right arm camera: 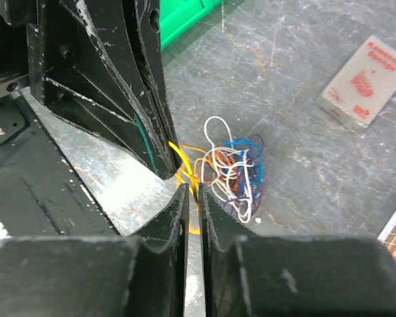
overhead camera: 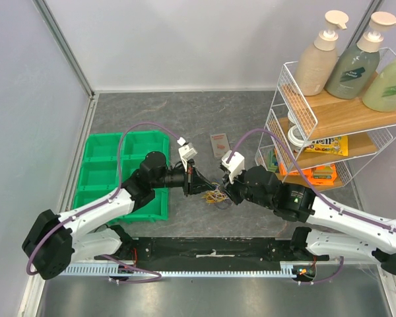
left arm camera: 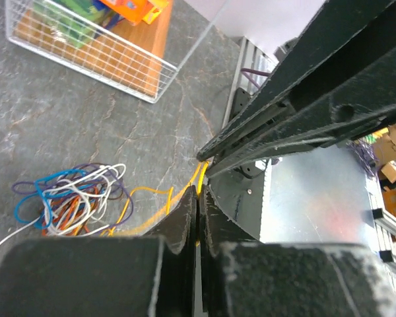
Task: Untangle the cables
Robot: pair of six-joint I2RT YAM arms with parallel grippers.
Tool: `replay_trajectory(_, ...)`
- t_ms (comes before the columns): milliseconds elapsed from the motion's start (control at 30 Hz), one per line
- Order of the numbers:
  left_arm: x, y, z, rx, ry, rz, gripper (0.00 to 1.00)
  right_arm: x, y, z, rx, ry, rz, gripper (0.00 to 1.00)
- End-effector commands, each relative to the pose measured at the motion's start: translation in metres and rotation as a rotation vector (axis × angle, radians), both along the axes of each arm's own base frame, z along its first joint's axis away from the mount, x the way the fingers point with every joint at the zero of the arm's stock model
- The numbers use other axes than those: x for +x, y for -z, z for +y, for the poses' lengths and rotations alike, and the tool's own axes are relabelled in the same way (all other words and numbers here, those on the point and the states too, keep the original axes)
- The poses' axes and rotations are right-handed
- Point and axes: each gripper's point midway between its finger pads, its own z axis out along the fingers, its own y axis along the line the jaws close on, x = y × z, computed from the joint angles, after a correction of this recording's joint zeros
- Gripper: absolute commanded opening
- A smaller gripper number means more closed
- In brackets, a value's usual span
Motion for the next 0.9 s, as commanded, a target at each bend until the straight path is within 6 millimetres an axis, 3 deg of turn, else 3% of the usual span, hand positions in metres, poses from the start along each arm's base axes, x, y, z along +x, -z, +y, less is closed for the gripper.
replay_trajectory(0, 0.012, -0.024, 0.006, 0.022, -0.075, -0.060, 0.02, 0.012, -0.002, -0.005, 0.008, 0.070, -0.035, 0.27)
replay_trajectory(67, 0.008, -0.040, 0.010, 0.003, -0.083, -0.073, 0.02, 0.015, 0.012, -0.003, 0.001, 0.098, -0.023, 0.43)
replay_trajectory(167, 0.006, -0.056, 0.020, -0.011, -0.133, -0.071, 0.02, 0.023, 0.026, 0.001, 0.010, 0.145, -0.045, 0.60)
replay_trajectory(333, 0.001, -0.074, 0.025, -0.041, -0.157, -0.027, 0.02, 0.032, 0.044, 0.021, 0.001, 0.163, -0.111, 0.77)
replay_trajectory(467, -0.003, -0.094, 0.022, -0.101, -0.145, 0.008, 0.02, 0.053, 0.041, 0.040, 0.123, 0.258, -0.170, 0.76)
replay_trajectory(500, -0.004, -0.101, 0.023, -0.116, -0.149, 0.004, 0.02, 0.056, 0.051, 0.041, 0.119, 0.277, -0.170, 0.72)
replay_trajectory(567, -0.001, -0.127, 0.029, -0.151, -0.188, -0.031, 0.02, 0.062, 0.070, 0.041, 0.083, 0.327, -0.157, 0.61)
replay_trajectory(667, 0.002, -0.165, 0.046, -0.149, -0.277, -0.099, 0.02, 0.062, 0.091, 0.031, 0.093, 0.381, -0.140, 0.59)
replay_trajectory(700, 0.005, -0.189, 0.054, -0.156, -0.319, -0.132, 0.02, 0.060, 0.097, 0.025, 0.099, 0.396, -0.136, 0.57)
replay_trajectory(867, 0.018, -0.257, 0.095, -0.184, -0.542, -0.228, 0.02, 0.056, 0.112, 0.005, 0.092, 0.433, -0.132, 0.55)
